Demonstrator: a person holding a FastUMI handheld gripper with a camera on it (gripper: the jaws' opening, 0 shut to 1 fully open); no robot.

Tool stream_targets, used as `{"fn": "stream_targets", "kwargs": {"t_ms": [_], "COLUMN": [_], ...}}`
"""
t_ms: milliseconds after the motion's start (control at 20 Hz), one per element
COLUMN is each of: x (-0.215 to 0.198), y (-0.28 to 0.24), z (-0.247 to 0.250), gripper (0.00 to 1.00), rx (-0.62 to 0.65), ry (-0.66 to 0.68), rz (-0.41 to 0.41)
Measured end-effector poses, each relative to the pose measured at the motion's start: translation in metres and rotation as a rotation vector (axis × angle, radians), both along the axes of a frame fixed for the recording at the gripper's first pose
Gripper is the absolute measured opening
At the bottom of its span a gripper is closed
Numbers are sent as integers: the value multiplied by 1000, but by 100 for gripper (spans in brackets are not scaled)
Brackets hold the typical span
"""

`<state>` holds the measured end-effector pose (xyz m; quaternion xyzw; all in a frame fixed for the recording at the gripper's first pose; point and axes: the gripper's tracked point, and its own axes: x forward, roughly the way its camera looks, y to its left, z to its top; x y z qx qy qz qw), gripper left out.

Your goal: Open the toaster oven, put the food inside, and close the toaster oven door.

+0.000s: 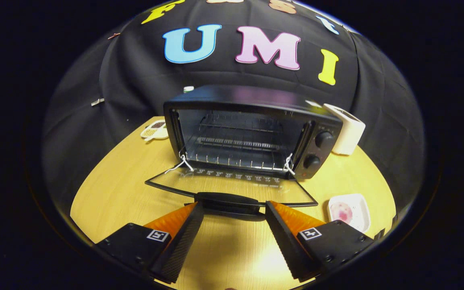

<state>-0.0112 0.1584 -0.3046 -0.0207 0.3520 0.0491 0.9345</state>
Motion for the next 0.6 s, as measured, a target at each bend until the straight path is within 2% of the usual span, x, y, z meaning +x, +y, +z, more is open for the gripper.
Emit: {"fn": "stream_targets", "kwargs": {"t_ms": [150,250,600], "x": [-17,-21,-19], "y": [-3,-7,-30], "z": [-27,-27,26], "gripper": [100,100,99], "rx": [-7,-5,10], "ry": [88,94,0], "rz": [8,7,79]}}
